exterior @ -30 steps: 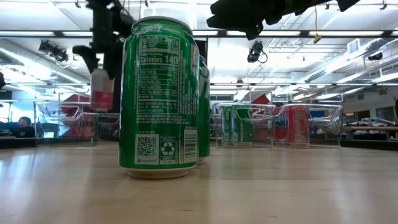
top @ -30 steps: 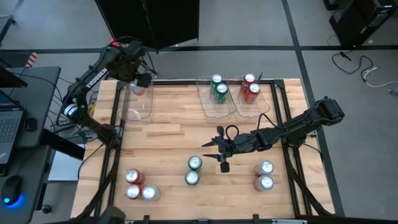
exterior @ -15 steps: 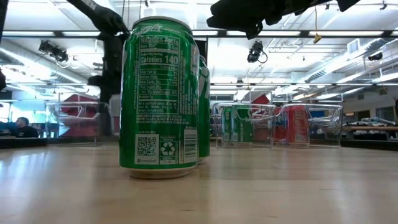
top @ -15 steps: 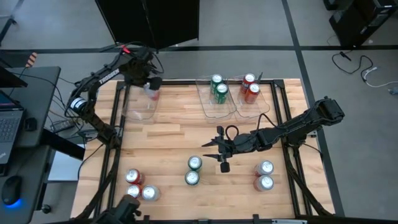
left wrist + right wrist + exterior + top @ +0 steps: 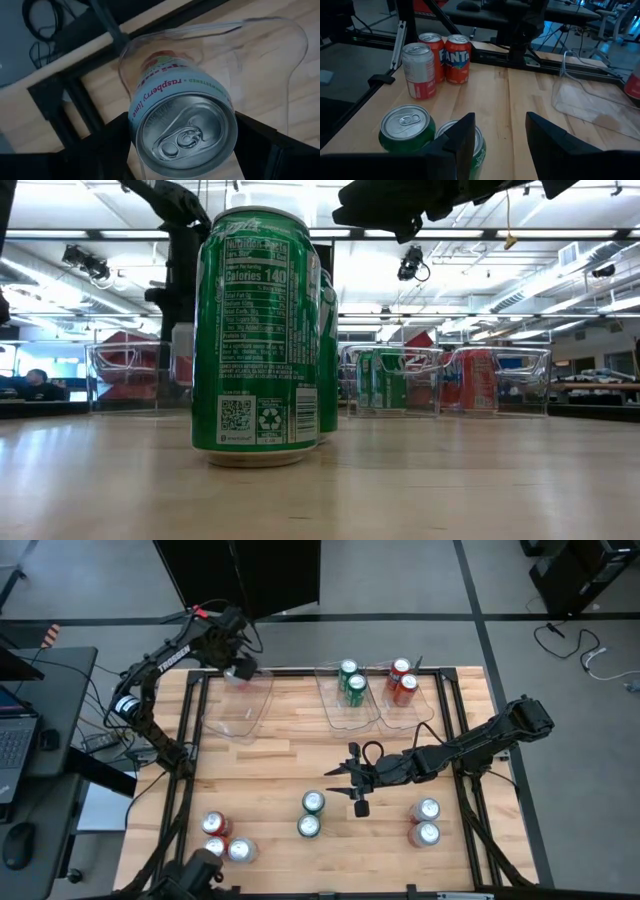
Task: Sort soda cans
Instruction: Put the top left pink-white soda can into the left transparent bin
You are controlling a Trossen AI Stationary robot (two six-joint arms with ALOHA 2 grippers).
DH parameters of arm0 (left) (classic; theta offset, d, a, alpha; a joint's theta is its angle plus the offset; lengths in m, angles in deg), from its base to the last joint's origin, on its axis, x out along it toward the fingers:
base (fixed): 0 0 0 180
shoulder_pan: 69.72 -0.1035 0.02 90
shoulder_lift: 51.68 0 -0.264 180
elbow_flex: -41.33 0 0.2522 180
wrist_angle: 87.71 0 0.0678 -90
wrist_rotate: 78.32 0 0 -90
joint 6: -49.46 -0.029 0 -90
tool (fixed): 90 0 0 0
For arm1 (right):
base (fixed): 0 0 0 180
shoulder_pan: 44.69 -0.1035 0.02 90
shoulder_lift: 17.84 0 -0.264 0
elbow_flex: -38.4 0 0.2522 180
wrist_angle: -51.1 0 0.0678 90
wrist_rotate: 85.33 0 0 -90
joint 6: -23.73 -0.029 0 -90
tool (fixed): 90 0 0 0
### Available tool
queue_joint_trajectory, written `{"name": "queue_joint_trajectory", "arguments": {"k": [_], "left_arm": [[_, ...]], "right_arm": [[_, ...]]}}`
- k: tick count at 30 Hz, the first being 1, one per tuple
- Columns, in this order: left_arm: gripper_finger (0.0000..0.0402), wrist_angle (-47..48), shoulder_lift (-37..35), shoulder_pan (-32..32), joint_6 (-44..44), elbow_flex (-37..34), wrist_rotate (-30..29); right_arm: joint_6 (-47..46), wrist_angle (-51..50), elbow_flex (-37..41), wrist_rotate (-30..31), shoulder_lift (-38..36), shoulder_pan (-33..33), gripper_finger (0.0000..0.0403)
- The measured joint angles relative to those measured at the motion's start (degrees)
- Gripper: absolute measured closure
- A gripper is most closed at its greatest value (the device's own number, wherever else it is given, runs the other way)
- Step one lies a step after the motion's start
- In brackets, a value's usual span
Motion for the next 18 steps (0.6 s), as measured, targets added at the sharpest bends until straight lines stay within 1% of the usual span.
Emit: {"name": "queue_joint_trajectory", "arguments": {"k": [6, 13, 18], "left_arm": [[0.0115, -4.87, 0.0, -1.15, -2.7, -2.84, -1.02], [0.0115, -5.37, 1.36, -1.55, -4.33, -5.41, -0.99], [0.0115, -7.95, 2.93, -1.56, -4.51, -7.07, -0.94]], "right_arm": [[-0.57, -0.01, 0.0, 0.0, 0.0, 0.0, 0.0243], [-0.57, -0.02, -0.02, 0.0, 0.0, 0.0, 0.0241], [-0.59, 0.0, 0.0, 0.0, 0.0, -0.04, 0.0243]]}}
